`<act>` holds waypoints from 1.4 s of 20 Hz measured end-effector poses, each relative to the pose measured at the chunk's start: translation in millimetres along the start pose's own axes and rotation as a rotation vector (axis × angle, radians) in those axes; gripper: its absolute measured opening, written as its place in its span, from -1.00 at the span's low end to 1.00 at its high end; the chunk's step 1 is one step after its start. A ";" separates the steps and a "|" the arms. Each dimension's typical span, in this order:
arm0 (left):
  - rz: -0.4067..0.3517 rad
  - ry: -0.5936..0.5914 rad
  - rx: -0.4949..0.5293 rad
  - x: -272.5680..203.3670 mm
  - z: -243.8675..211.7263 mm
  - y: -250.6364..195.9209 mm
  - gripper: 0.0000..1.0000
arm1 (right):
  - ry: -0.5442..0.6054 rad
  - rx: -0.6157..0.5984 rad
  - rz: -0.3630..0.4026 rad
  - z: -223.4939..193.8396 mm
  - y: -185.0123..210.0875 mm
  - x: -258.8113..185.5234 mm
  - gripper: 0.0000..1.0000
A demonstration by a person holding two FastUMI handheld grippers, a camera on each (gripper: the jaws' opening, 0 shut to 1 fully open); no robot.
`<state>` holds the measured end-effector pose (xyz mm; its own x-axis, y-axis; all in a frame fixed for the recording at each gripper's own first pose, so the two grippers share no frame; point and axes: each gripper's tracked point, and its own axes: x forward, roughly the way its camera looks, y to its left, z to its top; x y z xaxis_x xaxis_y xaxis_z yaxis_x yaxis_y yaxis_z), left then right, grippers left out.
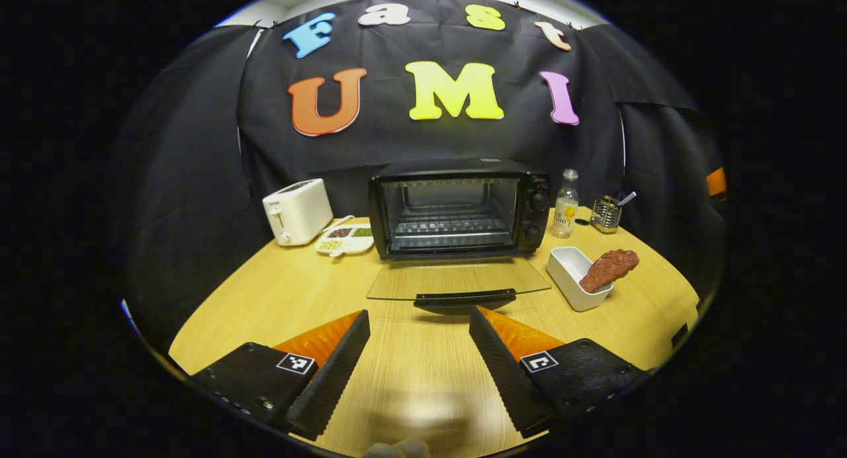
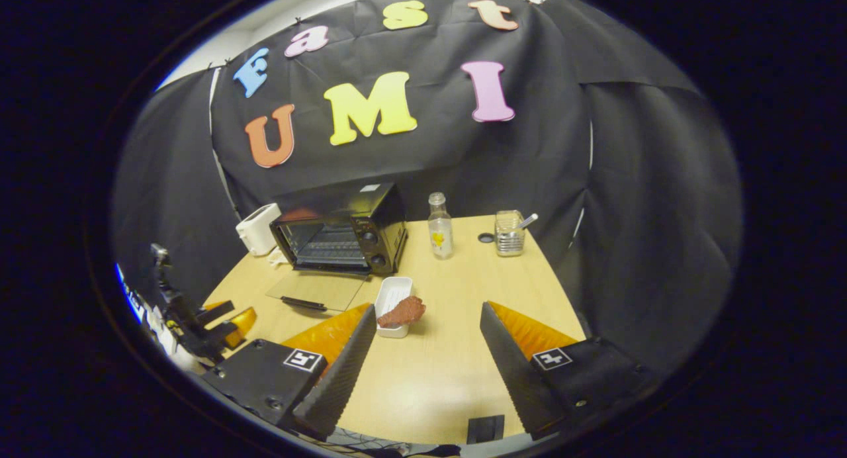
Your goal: Open the electric oven with the left hand, put the food in, and close the electric oven.
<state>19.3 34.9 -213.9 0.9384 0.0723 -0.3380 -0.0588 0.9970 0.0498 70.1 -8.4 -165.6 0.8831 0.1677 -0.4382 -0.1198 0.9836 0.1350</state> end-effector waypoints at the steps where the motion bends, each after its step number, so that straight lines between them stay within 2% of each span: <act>1: 0.015 -0.016 -0.011 -15.0 9.4 2.4 0.94 | 0.016 -0.003 0.022 -2.8 -2.2 16.3 1.00; 4: 0.065 -0.070 -0.066 -56.6 41.3 8.9 0.94 | 0.131 0.028 0.105 -21.4 -5.0 72.0 0.92; 7: 0.114 -0.098 -0.124 -87.0 64.4 11.9 0.94 | 0.250 0.114 0.197 -35.6 3.5 123.7 0.75; 9: 0.176 -0.107 -0.144 -105.6 74.0 18.6 0.94 | 0.331 0.170 0.248 -48.5 9.4 149.4 0.51; 10: 0.204 -0.108 -0.151 -115.6 75.4 20.1 0.94 | 0.369 0.211 0.268 -54.8 12.2 159.9 0.28; 12: 0.271 -0.114 -0.161 -134.7 79.5 24.5 0.94 | 0.420 0.302 0.308 -60.0 18.2 176.0 0.15; 13: 0.316 -0.119 -0.164 -144.5 81.0 29.6 0.94 | 0.443 0.332 0.317 -61.4 18.8 181.6 0.21; 14: 0.351 -0.122 -0.166 -152.6 80.7 32.0 0.94 | 0.461 0.354 0.324 -63.5 18.9 183.6 -0.16; 15: 0.365 -0.121 -0.172 -158.6 79.2 30.7 0.94 | 0.474 0.378 0.340 -64.7 20.4 186.6 -0.08; 18: 0.400 -0.124 -0.193 -172.6 78.4 30.3 0.93 | 0.504 0.438 0.358 -65.4 22.6 187.2 -0.68; 19: 0.400 -0.127 -0.198 -175.2 78.8 29.8 0.94 | 0.507 0.451 0.363 -62.4 23.1 186.7 -0.63; 23: 0.379 -0.148 -0.185 -180.0 79.4 28.9 0.94 | 0.456 0.425 0.361 -45.7 27.4 172.3 -0.72; 28: 0.305 -0.166 -0.160 -200.5 74.3 38.6 0.94 | 0.303 0.457 0.369 -2.2 55.4 125.6 -0.73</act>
<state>-145.8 56.9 -74.4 0.9114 0.3737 -0.1724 -0.3837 0.9231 -0.0274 173.4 67.3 -215.1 0.6463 0.5655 -0.5124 -0.1271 0.7418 0.6584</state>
